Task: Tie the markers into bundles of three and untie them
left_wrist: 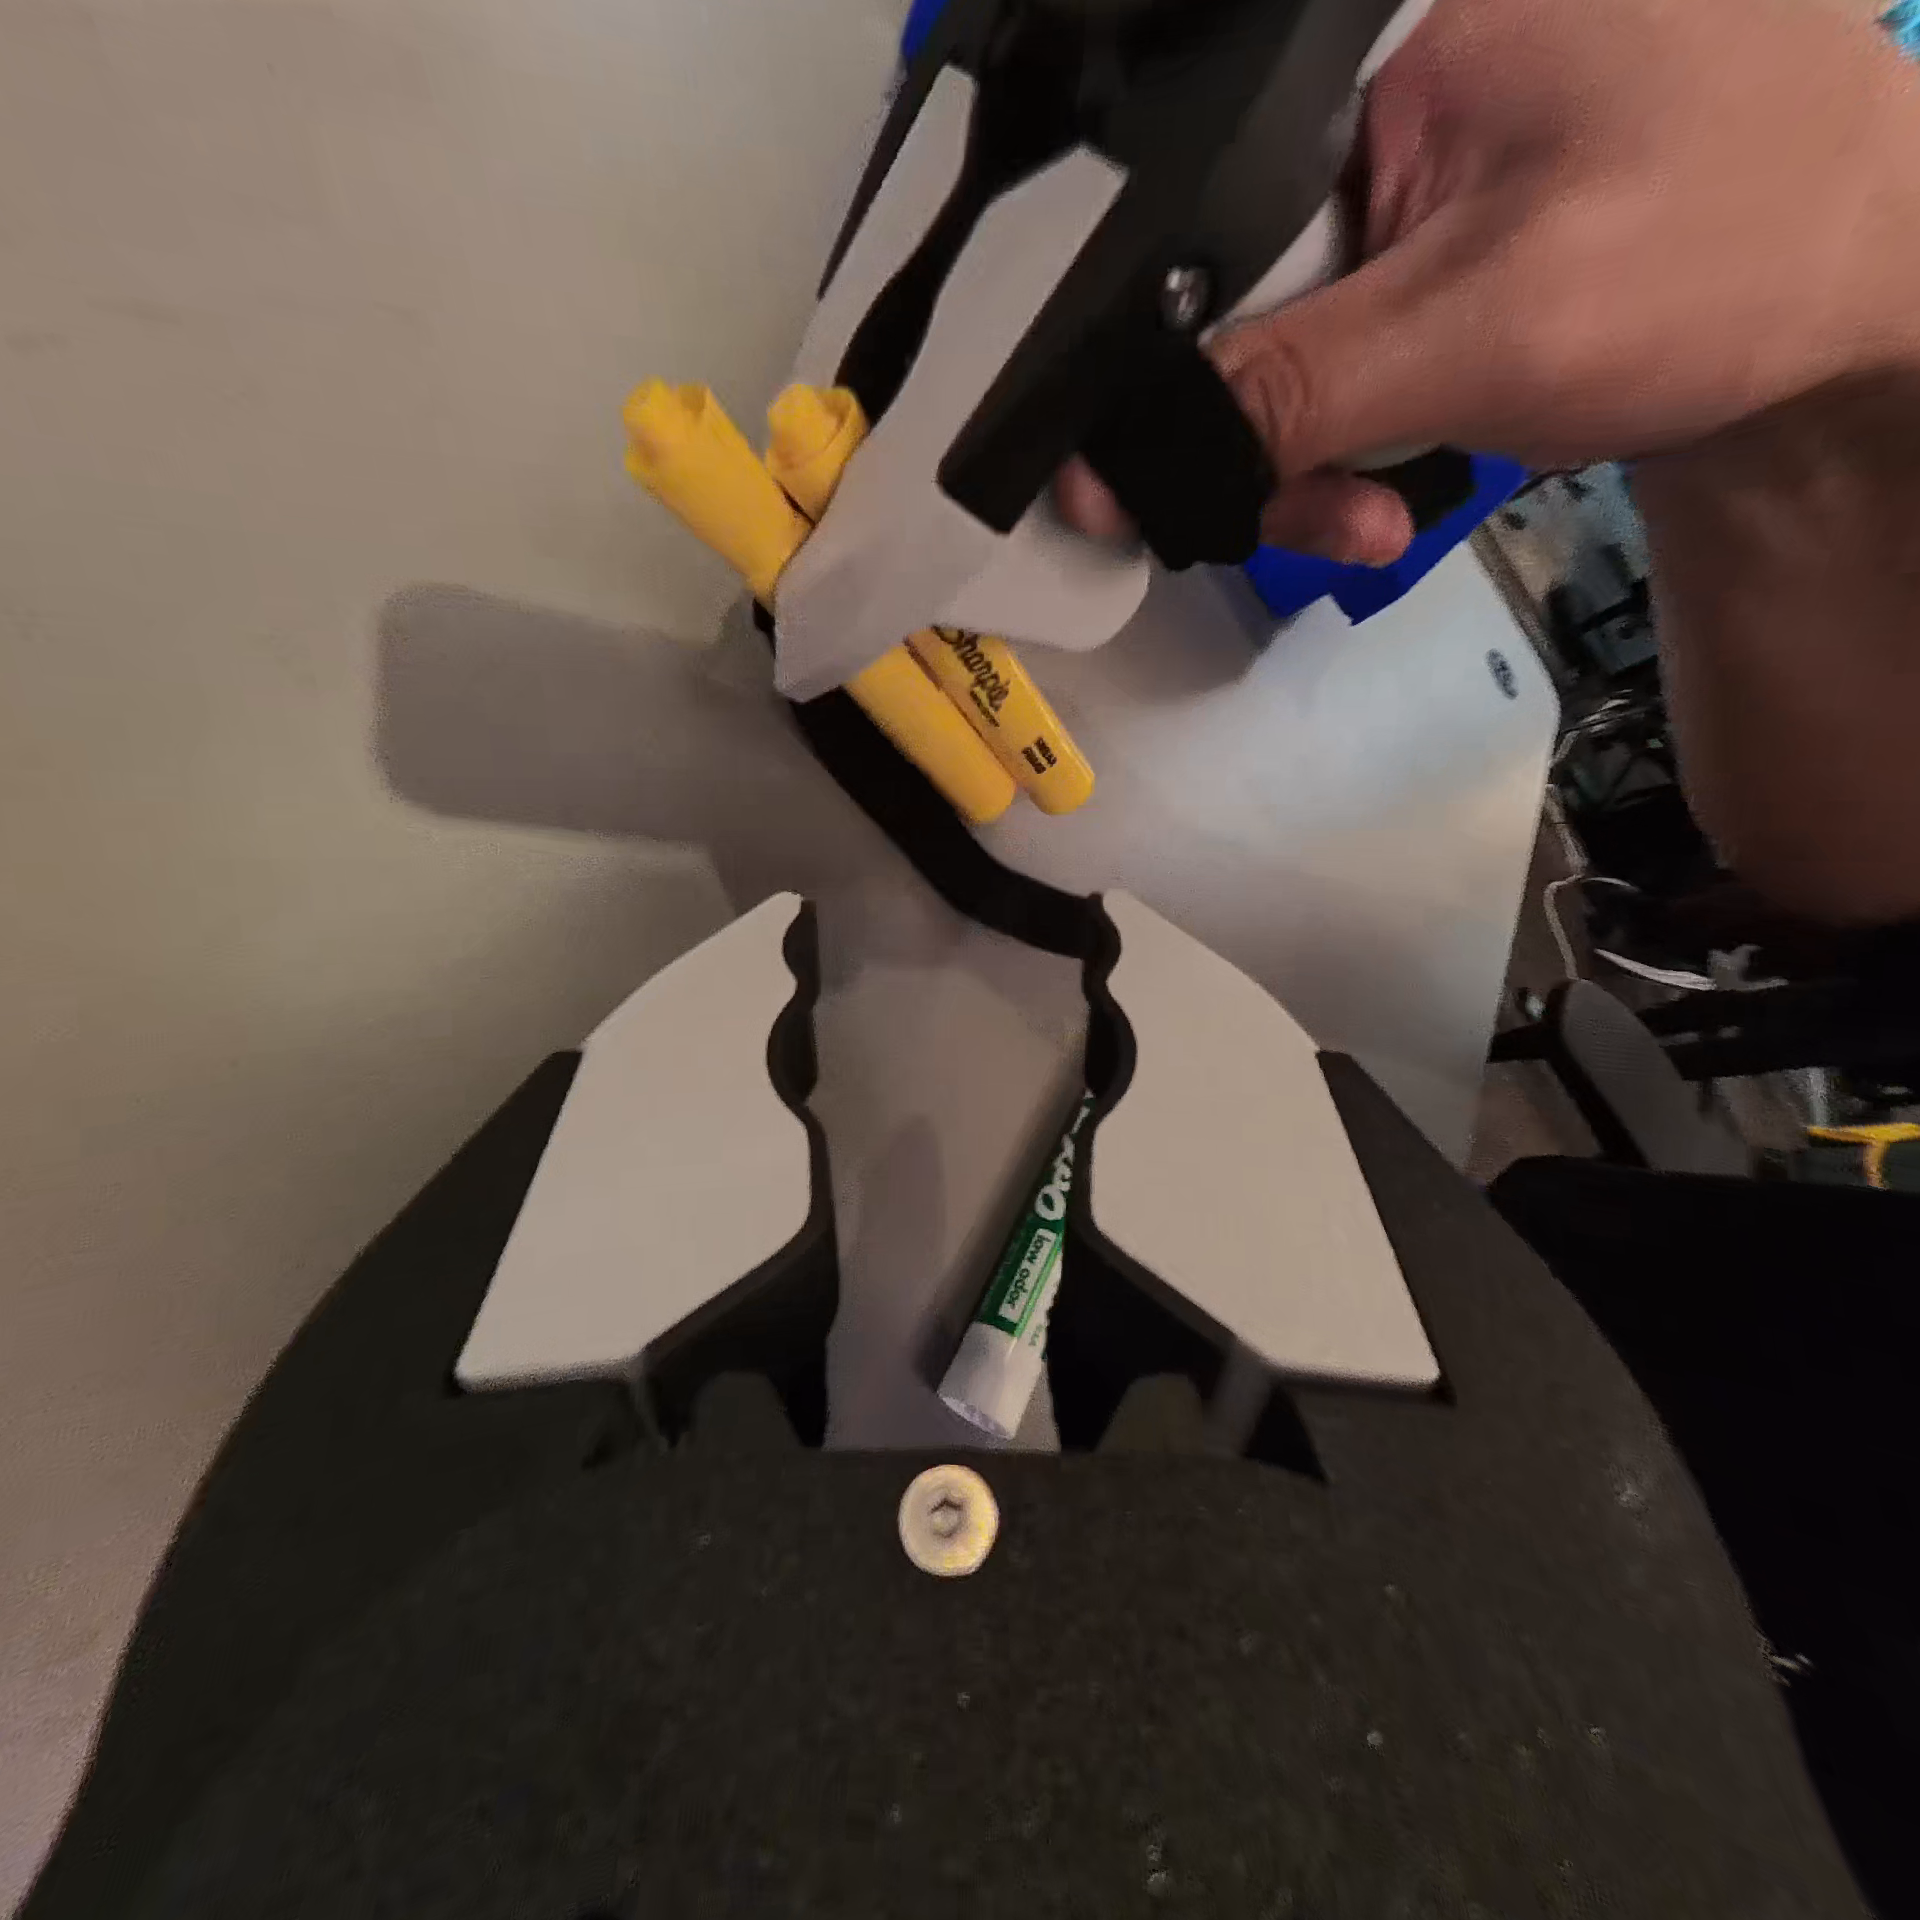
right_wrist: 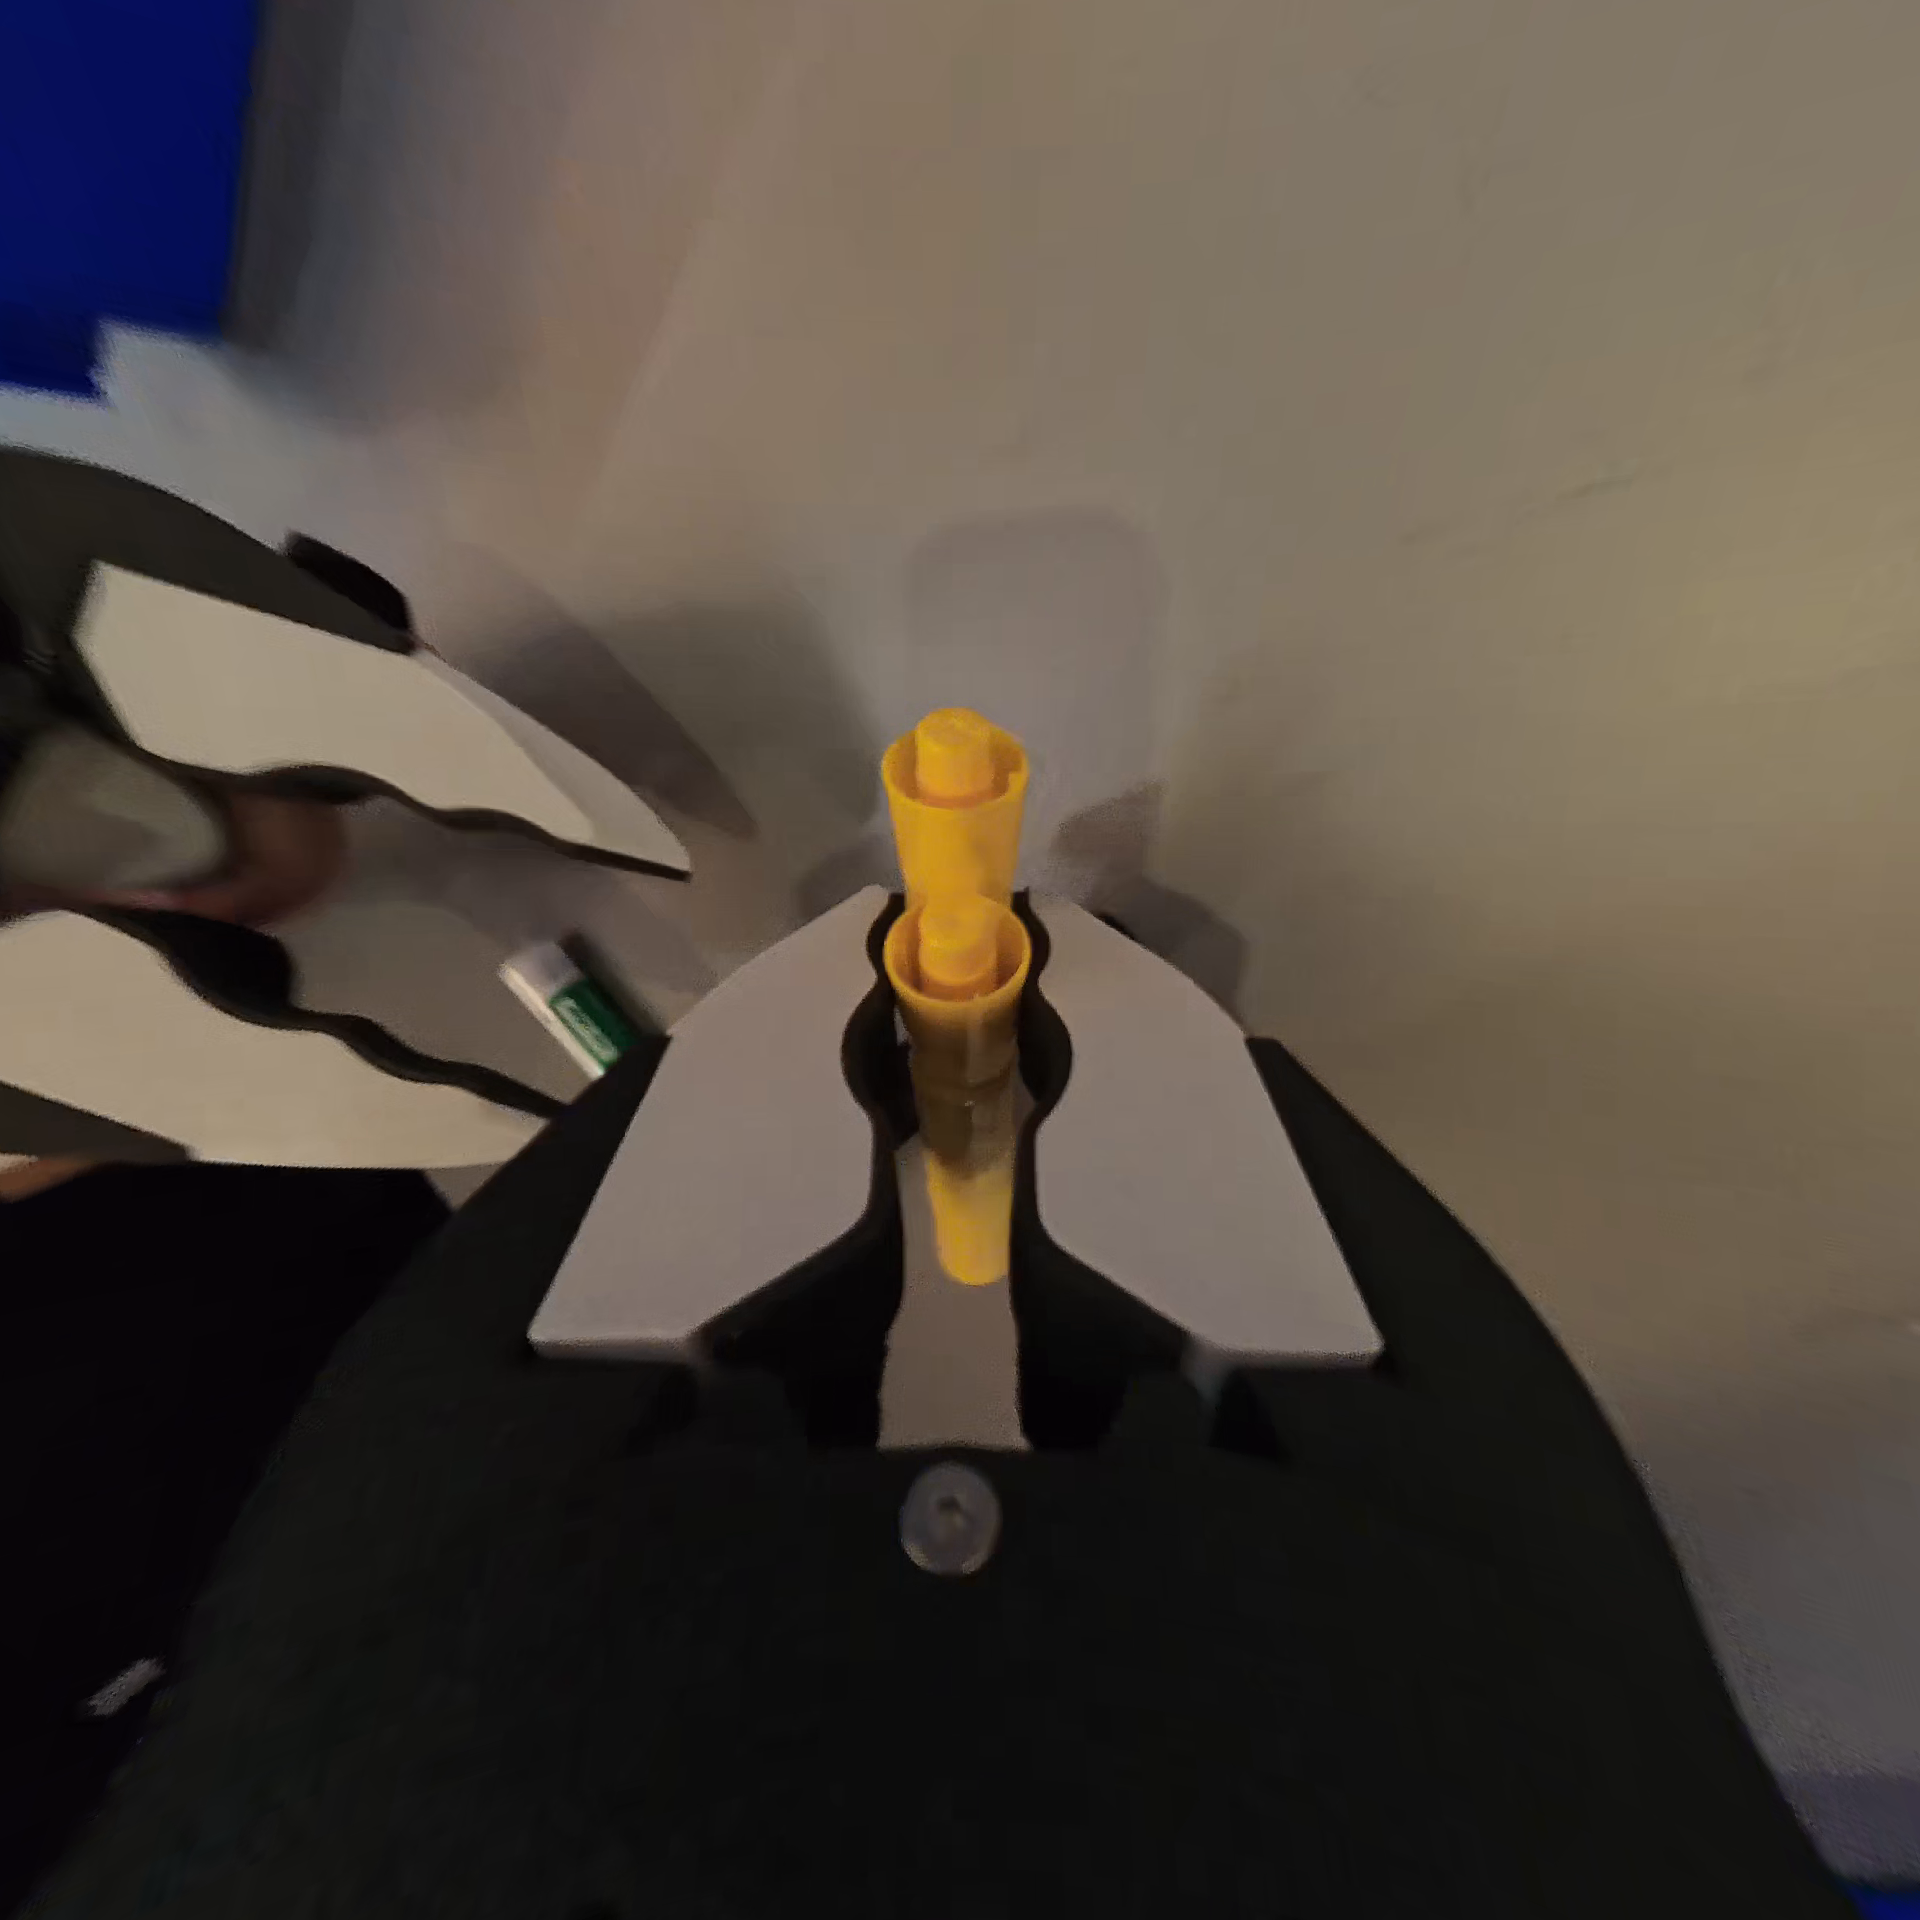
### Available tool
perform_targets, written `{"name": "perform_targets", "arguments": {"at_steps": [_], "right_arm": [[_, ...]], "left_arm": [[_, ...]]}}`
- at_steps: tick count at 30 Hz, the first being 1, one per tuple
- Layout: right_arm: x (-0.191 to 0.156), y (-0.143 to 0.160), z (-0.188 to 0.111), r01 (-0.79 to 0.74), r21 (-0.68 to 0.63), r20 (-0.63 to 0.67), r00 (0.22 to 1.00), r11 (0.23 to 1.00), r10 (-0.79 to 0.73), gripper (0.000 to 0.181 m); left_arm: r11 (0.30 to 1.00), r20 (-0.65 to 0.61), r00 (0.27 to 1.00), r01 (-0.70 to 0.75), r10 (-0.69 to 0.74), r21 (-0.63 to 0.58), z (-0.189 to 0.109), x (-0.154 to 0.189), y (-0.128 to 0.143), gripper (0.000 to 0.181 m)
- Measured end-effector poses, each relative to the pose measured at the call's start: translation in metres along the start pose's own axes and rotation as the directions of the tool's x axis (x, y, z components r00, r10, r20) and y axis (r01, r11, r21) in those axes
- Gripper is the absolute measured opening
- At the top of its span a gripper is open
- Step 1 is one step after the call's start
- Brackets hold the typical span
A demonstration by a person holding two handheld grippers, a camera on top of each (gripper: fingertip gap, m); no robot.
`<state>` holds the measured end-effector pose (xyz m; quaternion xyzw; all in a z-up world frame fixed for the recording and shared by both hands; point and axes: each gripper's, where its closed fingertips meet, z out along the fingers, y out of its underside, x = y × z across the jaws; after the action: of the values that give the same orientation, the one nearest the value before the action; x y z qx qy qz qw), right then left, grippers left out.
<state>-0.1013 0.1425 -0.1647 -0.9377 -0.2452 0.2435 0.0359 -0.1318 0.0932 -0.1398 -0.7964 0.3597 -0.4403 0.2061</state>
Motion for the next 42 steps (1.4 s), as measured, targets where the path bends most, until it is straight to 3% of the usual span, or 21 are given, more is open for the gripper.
{"name": "perform_targets", "arguments": {"at_steps": [6, 12, 18, 30, 42], "right_arm": [[-0.008, -0.018, -0.003, -0.144, 0.138, 0.117, 0.985, 0.980, 0.128, 0.019], [0.009, -0.024, -0.004, -0.320, 0.246, 0.198, 0.941, 0.915, 0.275, 0.019], [0.033, -0.032, -0.025, -0.556, 0.376, 0.427, 0.814, 0.741, 0.394, 0.018], [0.035, -0.028, -0.049, -0.759, 0.416, 0.689, 0.623, 0.502, 0.371, 0.019], [0.023, -0.024, -0.054, -0.815, 0.408, 0.778, 0.546, 0.411, 0.312, 0.019]], "left_arm": [[0.998, 0.048, 0.998, 0.042, -0.039, -0.046, 0.017, 0.000, 0.003, 0.059], [0.990, 0.182, 0.983, -0.012, 0.038, -0.141, 0.036, -0.010, 0.004, 0.061], [0.972, 0.285, 0.946, -0.096, 0.156, -0.215, 0.047, -0.011, -0.006, 0.071], [0.917, 0.458, 0.824, -0.170, 0.333, -0.361, 0.068, -0.030, -0.021, 0.071], [0.859, 0.470, 0.780, -0.164, 0.414, -0.485, 0.066, -0.039, -0.022, 0.053]]}}
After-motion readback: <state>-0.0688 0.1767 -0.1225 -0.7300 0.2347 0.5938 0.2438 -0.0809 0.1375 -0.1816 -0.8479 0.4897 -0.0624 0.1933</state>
